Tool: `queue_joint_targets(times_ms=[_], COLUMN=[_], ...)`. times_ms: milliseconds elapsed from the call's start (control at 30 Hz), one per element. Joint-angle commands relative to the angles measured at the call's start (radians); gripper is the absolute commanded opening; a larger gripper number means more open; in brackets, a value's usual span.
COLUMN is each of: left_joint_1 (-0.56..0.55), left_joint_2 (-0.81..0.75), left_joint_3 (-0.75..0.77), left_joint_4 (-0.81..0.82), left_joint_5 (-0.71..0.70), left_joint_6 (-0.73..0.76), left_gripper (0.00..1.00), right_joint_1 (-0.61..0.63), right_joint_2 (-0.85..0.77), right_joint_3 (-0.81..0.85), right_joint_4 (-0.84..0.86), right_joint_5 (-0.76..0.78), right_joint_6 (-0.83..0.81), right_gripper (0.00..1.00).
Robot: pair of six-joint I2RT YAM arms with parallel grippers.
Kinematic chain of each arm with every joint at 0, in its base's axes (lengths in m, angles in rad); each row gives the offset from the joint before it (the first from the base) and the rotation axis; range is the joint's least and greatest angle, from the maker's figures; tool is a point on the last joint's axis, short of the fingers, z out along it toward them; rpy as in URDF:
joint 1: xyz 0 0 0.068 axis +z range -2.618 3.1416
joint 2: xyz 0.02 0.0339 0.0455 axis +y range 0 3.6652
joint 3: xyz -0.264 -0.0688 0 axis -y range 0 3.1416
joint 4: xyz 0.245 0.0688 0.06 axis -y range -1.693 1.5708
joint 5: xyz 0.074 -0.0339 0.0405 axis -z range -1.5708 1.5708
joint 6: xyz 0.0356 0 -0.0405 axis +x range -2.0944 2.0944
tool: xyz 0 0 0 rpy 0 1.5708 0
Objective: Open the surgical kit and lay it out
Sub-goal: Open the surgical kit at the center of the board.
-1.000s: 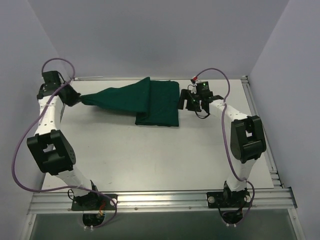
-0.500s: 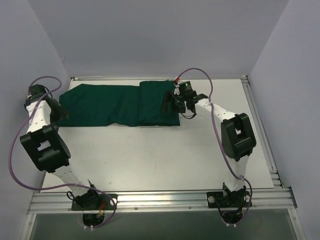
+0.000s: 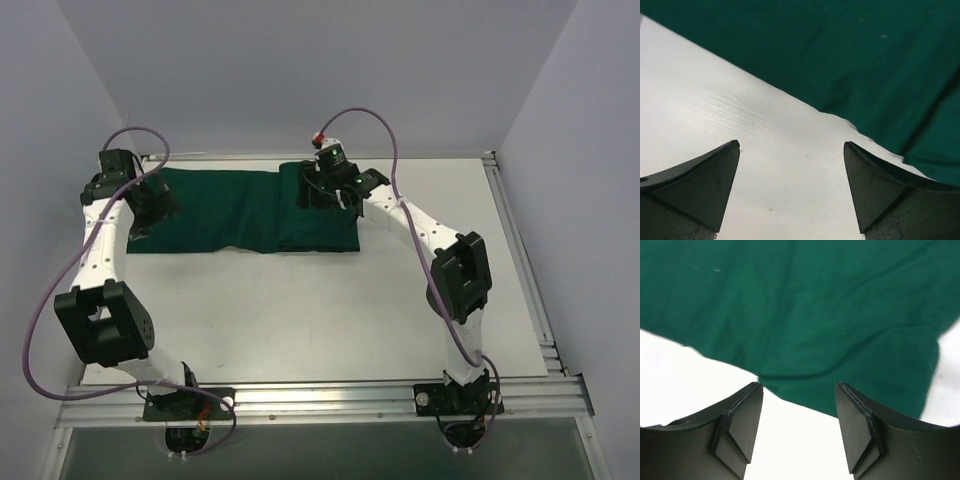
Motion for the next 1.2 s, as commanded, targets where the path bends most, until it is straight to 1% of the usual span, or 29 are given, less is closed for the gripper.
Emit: queue_joint_targets(times_ms=[0, 33, 67, 100, 133, 167, 233, 267, 300, 333, 400, 467, 500, 567, 600, 700, 733, 767, 867, 933, 1033, 1067, 1133, 1167], left_joint_1=[-0.060, -0.077, -0.124, -0.152, -0.181, -0.247, -0.281, -0.282, -0.281, -0.282, -0.284, -0.289, -0.289, -0.290, -0.290, -0.283, -0.279, -0.279, -0.278, -0.279, -0.279, -0.281, -0.279, -0.279], left_joint_2=[-0.101, -0.151, -0.179, -0.211, -0.274, -0.308, -0.401, -0.423, -0.443, -0.482, -0.513, -0.533, -0.535, -0.549, -0.553, -0.567, -0.594, -0.616, -0.681, -0.687, -0.661, -0.653, -0.639, -0.639], left_joint_3=[-0.012, -0.029, -0.070, -0.083, -0.095, -0.124, -0.144, -0.152, -0.160, -0.166, -0.166, -0.149, -0.146, -0.184, -0.199, -0.230, -0.247, -0.294, -0.336, -0.333, -0.315, -0.312, -0.319, -0.327], left_joint_4=[0.028, 0.045, 0.048, 0.045, 0.036, 0.041, 0.042, 0.039, 0.039, 0.057, 0.053, 0.016, -0.010, -0.007, -0.008, -0.080, -0.044, -0.013, 0.045, 0.058, 0.029, 0.021, 0.016, 0.022], left_joint_5=[0.148, 0.149, 0.139, 0.114, 0.085, 0.061, 0.075, 0.118, 0.207, 0.244, 0.273, 0.212, 0.170, 0.190, 0.189, 0.192, 0.220, 0.271, 0.255, 0.260, 0.247, 0.243, 0.249, 0.257], left_joint_6=[-0.008, -0.011, -0.011, -0.016, -0.022, -0.024, -0.036, -0.030, -0.025, -0.019, -0.021, -0.056, -0.079, -0.041, -0.045, -0.073, -0.074, -0.086, -0.142, -0.139, -0.127, -0.116, -0.117, -0.125], left_gripper=[0.94, 0.95, 0.96, 0.96, 0.98, 1.00, 1.00, 0.94, 0.94, 0.94, 0.94, 0.94, 0.94, 0.94, 0.94, 0.94, 0.94, 0.94, 0.94, 0.94, 0.95, 0.97, 0.99, 1.00], right_joint_1=[-0.026, -0.031, -0.031, -0.029, -0.029, -0.028, -0.023, -0.023, -0.029, -0.037, -0.057, -0.061, -0.057, -0.046, -0.043, -0.044, -0.040, -0.035, -0.002, 0.012, 0.012, -0.012, -0.056, -0.083], right_joint_2=[-0.041, -0.053, -0.052, -0.046, -0.032, -0.029, -0.050, -0.068, -0.088, -0.123, -0.144, -0.156, -0.156, -0.154, -0.153, -0.158, -0.159, -0.158, -0.139, -0.107, -0.089, -0.087, -0.092, -0.092], right_joint_3=[-0.056, -0.079, -0.079, -0.078, -0.069, -0.070, -0.090, -0.129, -0.156, -0.183, -0.226, -0.242, -0.257, -0.268, -0.278, -0.283, -0.279, -0.273, -0.231, -0.181, -0.154, -0.154, -0.173, -0.199], right_joint_4=[-0.067, -0.064, -0.067, -0.084, -0.098, -0.119, -0.121, -0.118, -0.097, -0.081, -0.086, -0.092, -0.086, -0.074, -0.073, -0.073, -0.072, -0.069, -0.053, -0.078, -0.101, -0.106, -0.090, -0.072], right_joint_5=[0.123, 0.116, 0.110, 0.097, 0.081, 0.076, 0.085, 0.099, 0.106, 0.103, 0.094, 0.076, 0.024, 0.001, 0.004, 0.022, 0.018, 0.007, -0.015, 0.026, 0.094, 0.122, 0.087, 0.018], right_joint_6=[-0.016, -0.022, -0.024, -0.027, -0.024, -0.017, -0.003, 0.002, 0.005, 0.004, -0.019, -0.062, -0.076, -0.099, -0.099, -0.121, -0.131, -0.145, -0.200, -0.219, -0.184, -0.141, -0.098, -0.063], right_gripper=[0.60, 0.62, 0.63, 0.64, 0.65, 0.65, 0.65, 0.66, 0.68, 0.68, 0.69, 0.69, 0.69, 0.69, 0.69, 0.68, 0.68, 0.67, 0.66, 0.65, 0.63, 0.63, 0.62, 0.62])
